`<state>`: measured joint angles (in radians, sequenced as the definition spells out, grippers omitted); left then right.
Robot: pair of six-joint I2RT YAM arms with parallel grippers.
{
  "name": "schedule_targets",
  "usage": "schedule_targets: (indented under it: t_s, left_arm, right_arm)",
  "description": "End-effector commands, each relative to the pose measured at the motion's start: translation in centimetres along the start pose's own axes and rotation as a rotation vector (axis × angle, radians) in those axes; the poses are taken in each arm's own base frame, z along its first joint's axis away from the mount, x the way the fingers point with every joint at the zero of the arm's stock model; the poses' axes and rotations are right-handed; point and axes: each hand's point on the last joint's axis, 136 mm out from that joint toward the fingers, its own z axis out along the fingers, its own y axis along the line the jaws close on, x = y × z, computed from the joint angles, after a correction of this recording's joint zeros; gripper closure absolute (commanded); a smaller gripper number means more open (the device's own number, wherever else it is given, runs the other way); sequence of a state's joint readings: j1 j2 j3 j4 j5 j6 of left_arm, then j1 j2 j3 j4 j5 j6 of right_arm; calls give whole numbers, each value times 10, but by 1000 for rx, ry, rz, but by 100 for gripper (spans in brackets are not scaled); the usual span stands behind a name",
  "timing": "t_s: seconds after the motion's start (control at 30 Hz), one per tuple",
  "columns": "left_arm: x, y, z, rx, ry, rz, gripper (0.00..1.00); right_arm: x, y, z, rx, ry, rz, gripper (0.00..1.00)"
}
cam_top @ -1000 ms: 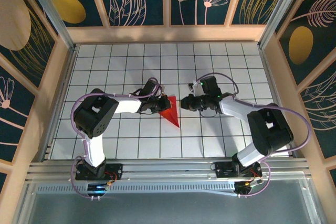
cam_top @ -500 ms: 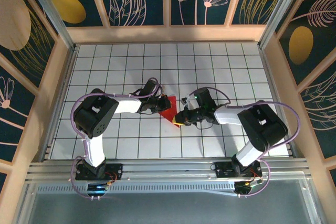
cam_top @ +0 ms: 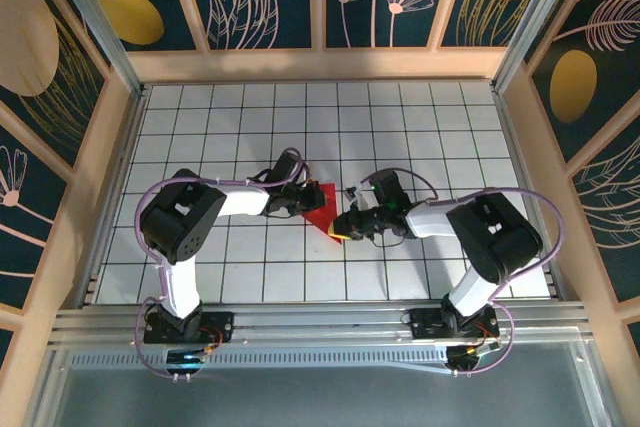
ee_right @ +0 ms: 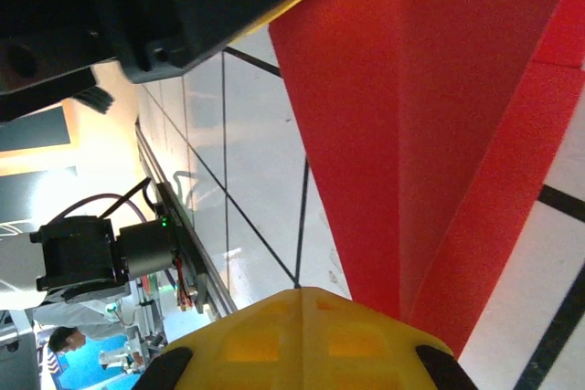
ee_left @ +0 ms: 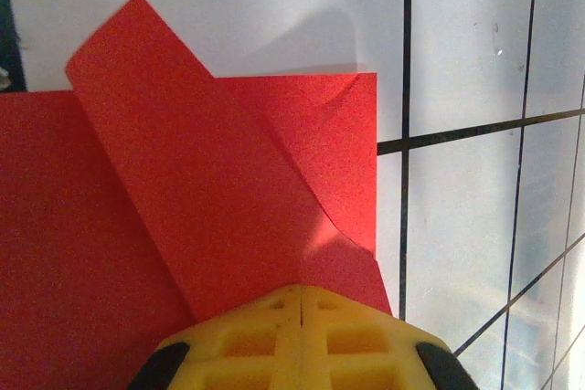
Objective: Fold a paper plane with a square sheet of paper (fold left side to right side)
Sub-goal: Fourth fold the wing at the center of the table.
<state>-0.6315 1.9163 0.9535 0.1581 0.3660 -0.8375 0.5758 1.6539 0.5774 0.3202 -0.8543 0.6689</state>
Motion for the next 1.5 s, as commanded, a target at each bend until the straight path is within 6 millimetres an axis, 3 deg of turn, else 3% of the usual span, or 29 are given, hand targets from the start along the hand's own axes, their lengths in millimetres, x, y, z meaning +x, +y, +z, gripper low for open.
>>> schedule_targets:
  t_s: [0.0, 0.5, 1.47]
  left_arm:
    - [24, 40, 3, -138, 59, -32, 98]
    - [23, 39, 3, -136, 58, -32, 98]
    - [23, 40, 3, -144, 63, -29, 97]
  right_arm:
    - [-10, -1, 3, 7, -21, -9, 100]
    - [12, -14, 11, 15, 20, 27, 100]
    - [25, -26, 17, 44, 52, 55, 100]
